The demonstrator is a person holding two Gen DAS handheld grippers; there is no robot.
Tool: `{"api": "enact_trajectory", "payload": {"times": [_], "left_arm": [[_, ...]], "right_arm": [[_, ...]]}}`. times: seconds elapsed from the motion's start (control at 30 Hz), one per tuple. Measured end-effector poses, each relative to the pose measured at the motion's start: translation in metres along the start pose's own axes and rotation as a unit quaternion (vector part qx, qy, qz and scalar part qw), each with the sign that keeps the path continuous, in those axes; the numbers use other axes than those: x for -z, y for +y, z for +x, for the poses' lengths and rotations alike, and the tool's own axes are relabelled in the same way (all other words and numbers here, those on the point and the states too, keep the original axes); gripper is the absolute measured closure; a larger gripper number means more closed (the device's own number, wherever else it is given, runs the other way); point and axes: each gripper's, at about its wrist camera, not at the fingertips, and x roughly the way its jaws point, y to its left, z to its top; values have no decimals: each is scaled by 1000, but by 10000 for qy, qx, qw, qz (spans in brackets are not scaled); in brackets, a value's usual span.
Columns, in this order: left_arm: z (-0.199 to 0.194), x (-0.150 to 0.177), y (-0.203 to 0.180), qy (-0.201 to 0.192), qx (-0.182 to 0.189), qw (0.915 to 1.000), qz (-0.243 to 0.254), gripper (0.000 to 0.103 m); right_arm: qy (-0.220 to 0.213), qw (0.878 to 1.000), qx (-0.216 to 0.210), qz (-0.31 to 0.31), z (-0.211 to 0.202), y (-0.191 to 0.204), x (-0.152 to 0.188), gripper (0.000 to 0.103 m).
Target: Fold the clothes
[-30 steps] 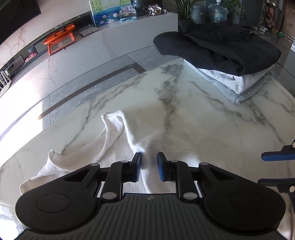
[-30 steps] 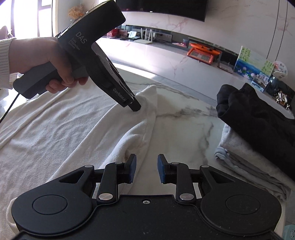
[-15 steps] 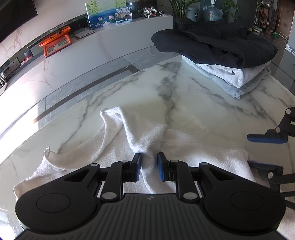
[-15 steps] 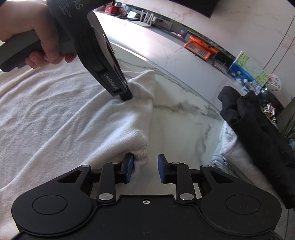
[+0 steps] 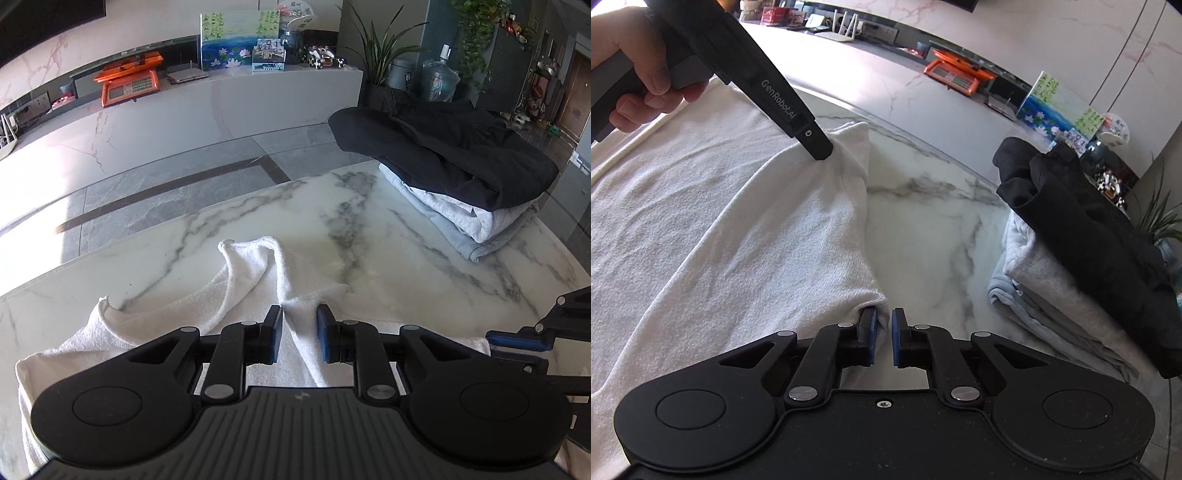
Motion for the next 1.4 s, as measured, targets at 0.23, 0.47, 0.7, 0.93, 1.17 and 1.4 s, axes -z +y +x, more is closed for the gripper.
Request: {"api": "enact_trajectory", "payload": {"times": [0.23, 0.47, 0.7, 0.93, 1.17, 1.4], "left_arm": [[17, -14, 0, 37, 276, 9994, -191, 97], [28, -22, -5, -272, 70, 9995, -162, 98], [38, -15, -5, -143, -112, 9997, -131, 86], [-16, -3, -21, -447, -583, 9972, 130, 61], [-97, 53, -72, -504, -622, 9941, 728, 62], [-150, 118, -130, -361, -342, 9951, 859, 64]], "right_arm": [[-12, 9999, -109, 5, 1, -2, 0, 96], [28, 9995, -242, 175, 2, -7, 0, 98], [57, 9995, -267, 162, 0, -7, 2, 97], [67, 9967, -510, 629, -28, -33, 8, 95], [80, 9902, -533, 1285, -77, -51, 38, 95], [390, 9815, -278, 1856, -110, -54, 99, 81]]}}
